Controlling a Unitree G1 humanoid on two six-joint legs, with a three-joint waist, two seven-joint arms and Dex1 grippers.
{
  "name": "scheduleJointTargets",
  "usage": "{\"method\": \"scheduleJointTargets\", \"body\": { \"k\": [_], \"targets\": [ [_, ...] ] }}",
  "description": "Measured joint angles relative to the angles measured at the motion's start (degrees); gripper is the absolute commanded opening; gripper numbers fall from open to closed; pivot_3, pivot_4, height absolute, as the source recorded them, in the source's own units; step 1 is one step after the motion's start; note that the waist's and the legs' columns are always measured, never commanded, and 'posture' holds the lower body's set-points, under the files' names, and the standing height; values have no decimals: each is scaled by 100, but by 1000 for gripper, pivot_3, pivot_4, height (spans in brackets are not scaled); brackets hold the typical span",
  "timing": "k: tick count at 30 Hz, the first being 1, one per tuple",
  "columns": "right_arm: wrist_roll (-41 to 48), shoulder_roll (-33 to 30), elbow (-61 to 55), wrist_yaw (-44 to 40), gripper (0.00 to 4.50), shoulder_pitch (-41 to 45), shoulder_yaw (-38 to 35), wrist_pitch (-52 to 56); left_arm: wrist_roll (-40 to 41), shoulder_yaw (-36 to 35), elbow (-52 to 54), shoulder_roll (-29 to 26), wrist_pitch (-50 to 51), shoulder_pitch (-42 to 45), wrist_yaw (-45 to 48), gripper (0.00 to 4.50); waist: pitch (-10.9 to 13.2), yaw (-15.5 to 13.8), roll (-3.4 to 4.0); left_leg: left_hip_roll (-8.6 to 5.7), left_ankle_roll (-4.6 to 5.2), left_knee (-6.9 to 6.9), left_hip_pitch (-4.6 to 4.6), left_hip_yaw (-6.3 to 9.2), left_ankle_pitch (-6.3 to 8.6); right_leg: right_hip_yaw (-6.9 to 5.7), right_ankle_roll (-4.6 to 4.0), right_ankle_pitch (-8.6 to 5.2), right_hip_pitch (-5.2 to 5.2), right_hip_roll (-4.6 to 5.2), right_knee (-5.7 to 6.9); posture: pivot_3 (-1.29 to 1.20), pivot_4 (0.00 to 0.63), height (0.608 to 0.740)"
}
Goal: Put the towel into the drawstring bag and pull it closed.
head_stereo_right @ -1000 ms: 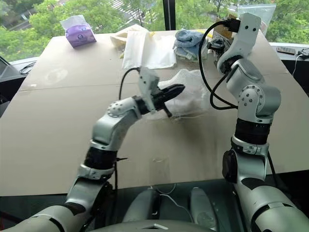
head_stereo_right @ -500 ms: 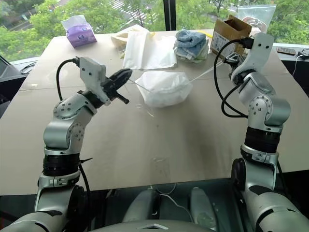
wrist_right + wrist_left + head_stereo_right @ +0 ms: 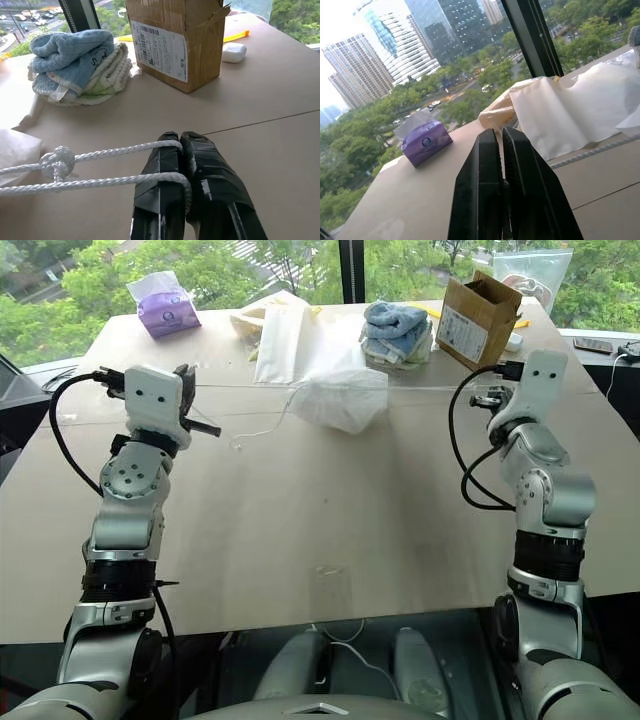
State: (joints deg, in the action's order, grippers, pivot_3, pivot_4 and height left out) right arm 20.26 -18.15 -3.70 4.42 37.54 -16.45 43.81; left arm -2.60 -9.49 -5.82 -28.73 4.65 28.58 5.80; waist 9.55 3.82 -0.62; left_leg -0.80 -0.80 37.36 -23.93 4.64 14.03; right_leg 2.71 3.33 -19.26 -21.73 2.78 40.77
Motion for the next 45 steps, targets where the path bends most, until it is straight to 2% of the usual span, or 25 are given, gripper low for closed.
{"method": "scheduleJointTargets", "body": {
  "k": [12,20,24,26,27,30,32,36,40,45],
  "targets": [
    [-7,0,30,428,0,-11,-3,26,-37,-51,-276,-27,248,25,-714,41,0,0,0,0,-1,0,0,1,0,-1,0,0,0,0,2,0,150,740],
    [32,0,29,600,0,-14,-3,222,3,-50,-410,-27,270,28,-863,41,0,0,0,0,-1,0,0,0,-1,-1,0,0,0,1,2,0,150,740],
    [254,-205,-42,271,1457,-133,-152,365,480,-308,-604,-7,498,25,-521,0,0,-5,0,-1,-1,0,0,0,0,-2,0,0,0,1,1,0,150,740],
    [629,-532,-393,-461,2534,-360,-178,671,813,-352,-622,22,682,-183,51,707,0,-2,0,-2,0,-2,-1,0,0,-2,0,0,1,2,-3,0,150,740],
    [736,-591,-533,-648,2925,-413,-99,741,857,-330,-606,50,708,-239,161,966,0,-2,0,-1,0,-2,-1,1,0,-2,0,0,1,2,-3,0,150,740],
    [1283,-981,-1482,-1766,4344,-963,565,1057,1209,131,-299,335,895,-480,988,2354,-3,-5,-6,1,5,-1,-3,13,3,-13,0,0,7,-1,-6,0,150,740],
    [1462,-1306,-1749,-2352,4500,-1485,747,1106,1466,334,-16,302,993,-770,1627,3422,-2,-20,-6,-1,7,2,-5,13,4,-13,0,0,9,2,-11,0,150,740],
    [1265,-1965,-1697,-3273,4500,-2385,550,345,1960,332,603,-291,1163,-1628,2868,3422,-2,5,-6,4,18,-1,9,6,11,-4,-1,-1,16,-2,-12,0,150,740],
    [1132,-1914,-1542,-3951,4500,-3064,404,-712,2305,359,1321,-706,1374,-2523,3746,3422,-2,-7,-5,10,23,-1,23,10,14,-7,-2,-1,32,-3,-12,0,150,740],
    [1068,-1618,-1258,-4769,4500,-3816,392,-1947,2265,391,1656,-832,1386,-3030,3885,3422,-1,-128,-4,8,25,5,34,10,15,-8,-1,-1,50,0,-22,0,150,740]
  ]
}}
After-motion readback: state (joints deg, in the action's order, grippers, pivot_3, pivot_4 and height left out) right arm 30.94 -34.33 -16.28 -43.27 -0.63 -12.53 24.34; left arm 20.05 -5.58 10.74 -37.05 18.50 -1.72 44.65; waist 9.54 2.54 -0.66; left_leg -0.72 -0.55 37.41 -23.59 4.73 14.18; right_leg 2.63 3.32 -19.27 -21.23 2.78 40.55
